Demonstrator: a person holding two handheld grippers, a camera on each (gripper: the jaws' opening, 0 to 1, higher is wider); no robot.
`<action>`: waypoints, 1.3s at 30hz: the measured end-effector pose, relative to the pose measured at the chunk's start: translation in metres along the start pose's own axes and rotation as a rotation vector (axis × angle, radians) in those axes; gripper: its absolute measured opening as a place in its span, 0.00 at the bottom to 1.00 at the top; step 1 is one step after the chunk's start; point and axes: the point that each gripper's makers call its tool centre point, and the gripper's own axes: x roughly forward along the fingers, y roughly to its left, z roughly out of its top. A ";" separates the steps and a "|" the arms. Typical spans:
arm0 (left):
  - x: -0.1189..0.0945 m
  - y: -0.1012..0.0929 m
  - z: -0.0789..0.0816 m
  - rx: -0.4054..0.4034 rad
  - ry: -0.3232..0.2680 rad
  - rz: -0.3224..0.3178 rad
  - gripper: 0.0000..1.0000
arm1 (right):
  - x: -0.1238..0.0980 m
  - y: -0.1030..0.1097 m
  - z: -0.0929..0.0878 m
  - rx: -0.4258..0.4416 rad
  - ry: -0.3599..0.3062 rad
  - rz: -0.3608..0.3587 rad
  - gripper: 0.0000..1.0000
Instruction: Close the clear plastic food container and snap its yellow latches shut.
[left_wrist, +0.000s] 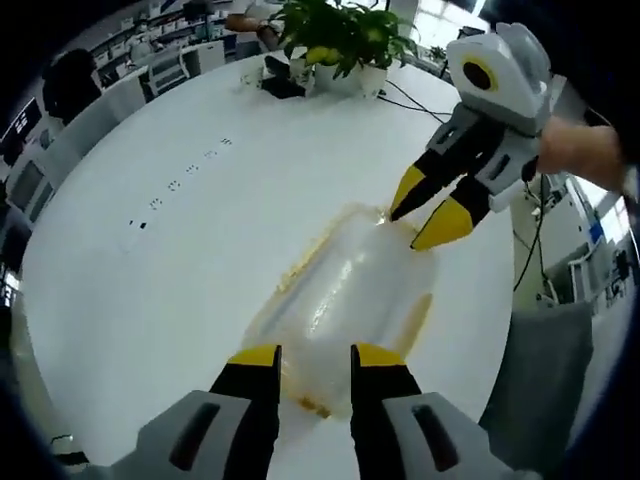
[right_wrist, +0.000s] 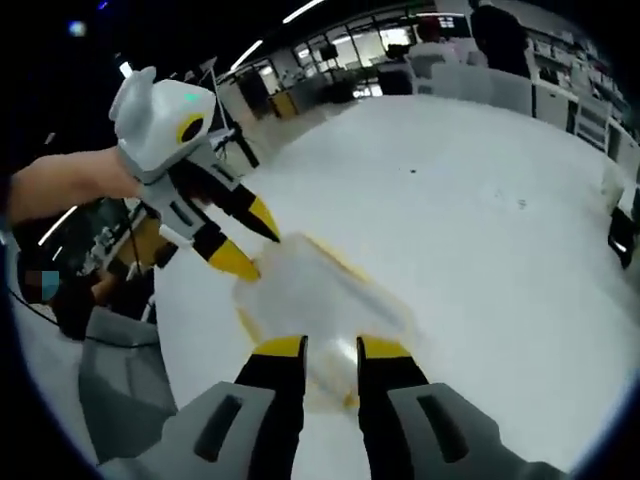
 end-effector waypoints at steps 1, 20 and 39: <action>0.001 -0.001 0.002 0.002 -0.003 -0.005 0.20 | 0.001 0.002 0.000 -0.008 0.004 0.003 0.17; 0.015 -0.009 0.023 0.048 -0.011 -0.049 0.19 | 0.015 0.014 -0.001 -0.031 0.028 0.044 0.16; 0.024 -0.012 0.039 0.059 -0.041 -0.053 0.19 | 0.023 0.029 -0.002 -0.101 0.041 0.083 0.20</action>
